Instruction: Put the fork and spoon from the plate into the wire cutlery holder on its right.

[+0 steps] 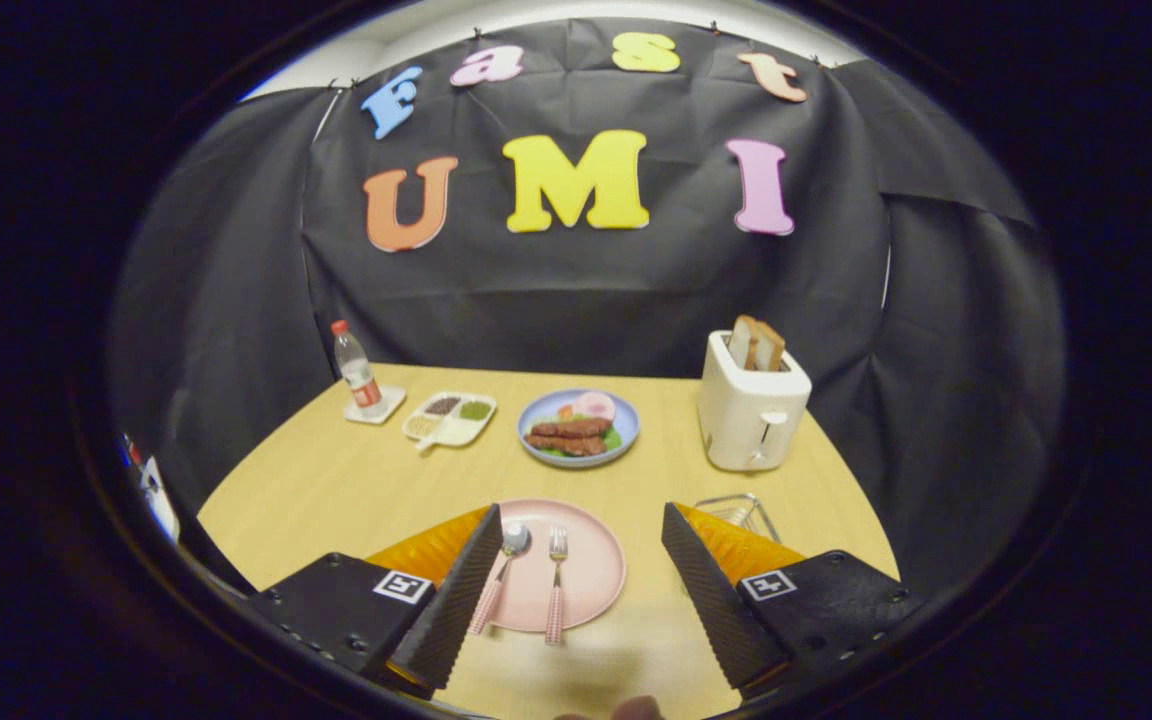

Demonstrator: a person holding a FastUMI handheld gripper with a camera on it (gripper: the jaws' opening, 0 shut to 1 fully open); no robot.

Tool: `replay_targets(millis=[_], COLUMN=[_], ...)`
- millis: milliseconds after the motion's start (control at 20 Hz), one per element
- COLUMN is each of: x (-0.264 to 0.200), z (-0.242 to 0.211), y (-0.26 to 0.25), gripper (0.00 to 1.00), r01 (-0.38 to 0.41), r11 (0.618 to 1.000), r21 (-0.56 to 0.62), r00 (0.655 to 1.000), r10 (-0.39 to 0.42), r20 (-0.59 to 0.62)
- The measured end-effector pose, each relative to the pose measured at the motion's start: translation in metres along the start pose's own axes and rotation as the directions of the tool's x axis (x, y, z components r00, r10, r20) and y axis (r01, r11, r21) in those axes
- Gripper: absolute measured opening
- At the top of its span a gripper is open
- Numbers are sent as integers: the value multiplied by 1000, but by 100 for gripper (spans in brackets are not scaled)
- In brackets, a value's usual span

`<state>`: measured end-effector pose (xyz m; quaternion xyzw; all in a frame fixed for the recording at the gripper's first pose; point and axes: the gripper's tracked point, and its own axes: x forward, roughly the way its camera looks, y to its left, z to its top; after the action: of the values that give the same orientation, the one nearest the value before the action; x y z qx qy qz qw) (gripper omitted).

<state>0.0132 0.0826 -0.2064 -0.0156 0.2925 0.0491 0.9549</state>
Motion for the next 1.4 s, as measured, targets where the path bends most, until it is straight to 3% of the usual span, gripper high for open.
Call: replay_targets(millis=[150,350,450,550,700,800,950,1000,1100,1400], x=[34,63,69,72,80,84,88,86,83,43], z=[-41,-84,-101,-115,-130,-142,-147,-146,-139,-85], y=[6,15,18,18,20,19,21,16,17,14], gripper=[96,93,79,74,49,48,19,19,8,8], r01=[5,5,3,-4,-4,5,11,33,17,-48], r11=[1000,1000,999,997,995,997,999,998,999,999], r21=[-22,-28,-45,-76,-99,-80,-39,-58,-45,11], r00=[987,944,921,903,881,860,842,836,823,768], r10=[-8,-14,-20,-29,-43,-45,-31,-59,-40,44], r20=[-162,-331,-389,-429,-470,-508,-538,-546,-567,-639])
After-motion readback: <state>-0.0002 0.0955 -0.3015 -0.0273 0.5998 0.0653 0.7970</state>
